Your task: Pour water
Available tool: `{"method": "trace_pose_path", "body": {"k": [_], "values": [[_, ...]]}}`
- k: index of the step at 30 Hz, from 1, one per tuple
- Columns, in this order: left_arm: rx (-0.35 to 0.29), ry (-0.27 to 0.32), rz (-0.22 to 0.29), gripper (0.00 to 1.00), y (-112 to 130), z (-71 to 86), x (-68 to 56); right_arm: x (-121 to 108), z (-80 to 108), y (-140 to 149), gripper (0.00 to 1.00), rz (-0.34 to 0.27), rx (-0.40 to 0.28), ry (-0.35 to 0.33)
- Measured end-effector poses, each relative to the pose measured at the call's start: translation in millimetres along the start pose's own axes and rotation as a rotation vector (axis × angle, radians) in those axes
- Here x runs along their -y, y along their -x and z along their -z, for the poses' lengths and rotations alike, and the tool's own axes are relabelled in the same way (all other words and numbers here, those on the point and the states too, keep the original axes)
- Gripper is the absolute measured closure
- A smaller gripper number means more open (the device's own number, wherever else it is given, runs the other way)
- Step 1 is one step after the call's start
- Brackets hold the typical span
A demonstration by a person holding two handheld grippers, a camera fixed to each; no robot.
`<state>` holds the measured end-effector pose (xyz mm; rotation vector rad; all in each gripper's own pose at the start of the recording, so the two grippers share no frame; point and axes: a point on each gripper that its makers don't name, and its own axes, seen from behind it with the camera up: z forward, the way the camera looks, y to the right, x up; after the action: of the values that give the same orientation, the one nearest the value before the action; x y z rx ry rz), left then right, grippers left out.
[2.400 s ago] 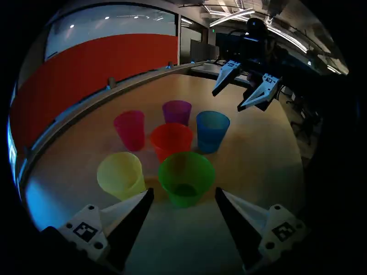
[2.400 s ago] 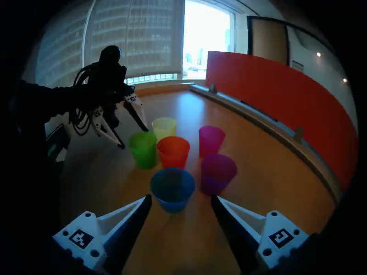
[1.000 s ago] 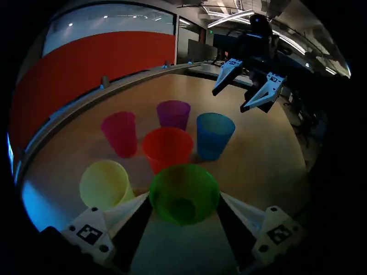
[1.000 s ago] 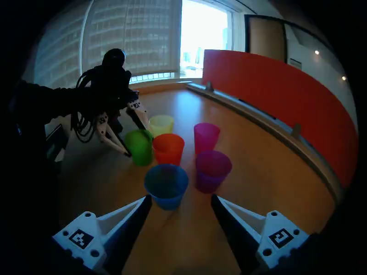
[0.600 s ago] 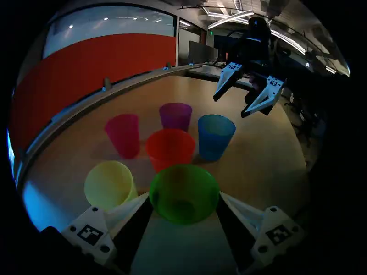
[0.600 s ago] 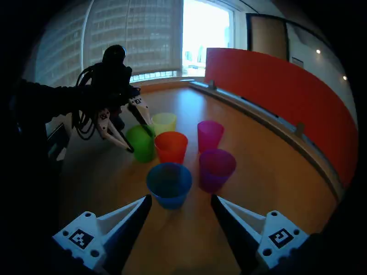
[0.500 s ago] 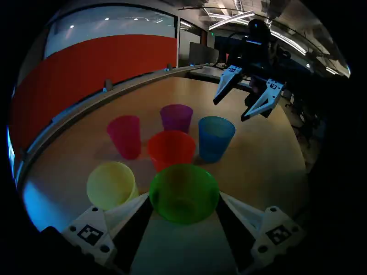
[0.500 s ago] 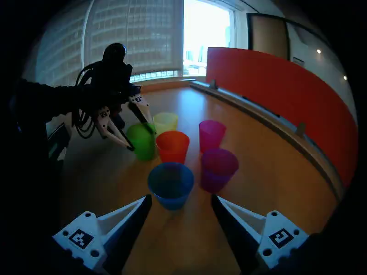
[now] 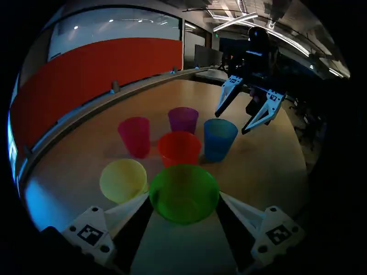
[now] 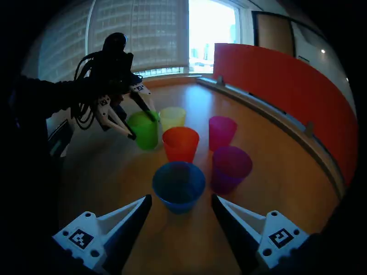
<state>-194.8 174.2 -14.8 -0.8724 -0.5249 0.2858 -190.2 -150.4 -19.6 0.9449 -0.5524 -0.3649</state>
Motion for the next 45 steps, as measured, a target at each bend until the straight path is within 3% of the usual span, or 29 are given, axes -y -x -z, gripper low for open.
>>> {"method": "trace_pose_path", "body": {"k": [25,33,45], "values": [[-0.013,-0.036,0.016,0.13,4.1,19.8,8.5,5.3,-46.0,-1.2,0.01,0.036,0.015,-0.025],[-0.013,-0.036,0.018,0.13,5.0,19.6,7.3,2.9,-47.9,1.6,0.09,0.027,0.009,-0.013],[-0.028,-0.042,0.034,0.13,2.1,20.3,5.6,9.4,-41.9,-7.1,0.11,-0.017,-0.05,-0.025]]}}
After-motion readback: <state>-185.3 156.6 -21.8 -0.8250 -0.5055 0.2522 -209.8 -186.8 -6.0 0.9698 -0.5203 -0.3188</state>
